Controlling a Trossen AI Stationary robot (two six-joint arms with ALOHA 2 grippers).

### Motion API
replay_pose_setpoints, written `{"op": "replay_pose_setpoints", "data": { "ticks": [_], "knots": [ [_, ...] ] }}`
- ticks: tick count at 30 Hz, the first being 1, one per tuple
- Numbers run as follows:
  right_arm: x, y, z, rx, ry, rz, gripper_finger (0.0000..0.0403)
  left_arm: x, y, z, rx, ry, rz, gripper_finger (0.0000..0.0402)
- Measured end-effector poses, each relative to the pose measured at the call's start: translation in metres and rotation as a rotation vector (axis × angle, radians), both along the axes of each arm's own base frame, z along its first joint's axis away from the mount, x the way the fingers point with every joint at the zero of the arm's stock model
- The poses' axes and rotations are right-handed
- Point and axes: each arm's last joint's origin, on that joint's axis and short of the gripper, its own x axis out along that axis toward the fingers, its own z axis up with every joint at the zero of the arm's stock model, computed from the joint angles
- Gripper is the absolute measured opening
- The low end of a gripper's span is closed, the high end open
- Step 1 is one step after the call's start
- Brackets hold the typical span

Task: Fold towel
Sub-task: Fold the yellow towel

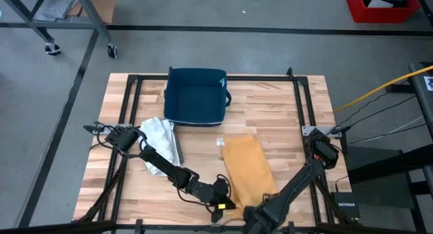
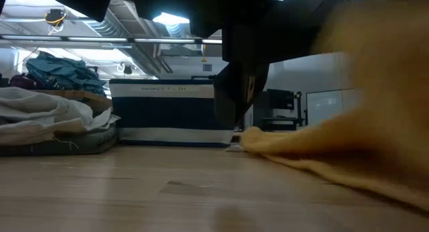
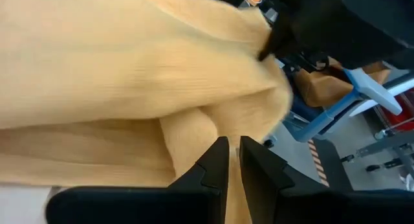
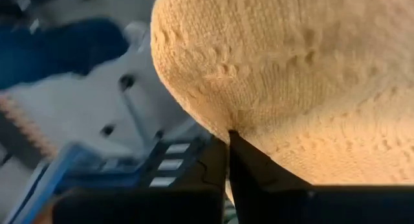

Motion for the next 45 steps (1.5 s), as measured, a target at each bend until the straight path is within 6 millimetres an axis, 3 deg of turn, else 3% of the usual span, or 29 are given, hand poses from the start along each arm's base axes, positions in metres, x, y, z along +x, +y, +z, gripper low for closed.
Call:
{"op": "replay_pose_setpoints", "data": {
  "ticks": [3,7,14,19,25,32,38,45],
  "knots": [
    [-0.009,0.015,0.001,0.080,-0.007,0.049,0.0007,0.000,0.000,0.000,0.021,-0.009,-0.008,0.0031],
    [-0.018,0.029,0.002,0.112,-0.051,0.089,0.0029,0.000,0.000,0.000,0.039,-0.015,-0.010,0.0031],
    [-0.021,0.033,0.002,0.084,-0.104,0.088,0.0069,0.001,0.001,0.000,0.093,-0.039,-0.001,0.0031],
    [-0.013,0.027,0.002,0.093,-0.090,0.058,0.0111,0.001,0.001,0.000,0.128,-0.051,0.003,0.0042],
    [-0.002,0.018,0.002,0.107,-0.067,0.026,0.0164,0.001,0.002,0.000,0.128,-0.048,0.013,0.0104],
    [0.008,0.007,0.002,0.109,-0.042,-0.019,0.0174,-0.001,0.003,-0.004,-0.108,0.079,0.113,0.0149],
    [0.002,0.001,0.021,0.095,-0.076,-0.020,0.0174,-0.005,0.005,-0.014,-0.177,0.216,0.181,0.0153],
    [-0.022,-0.018,0.047,-0.110,-0.103,-0.020,0.0175,-0.005,0.009,-0.018,-0.310,0.304,0.273,0.0153]
  ]
}}
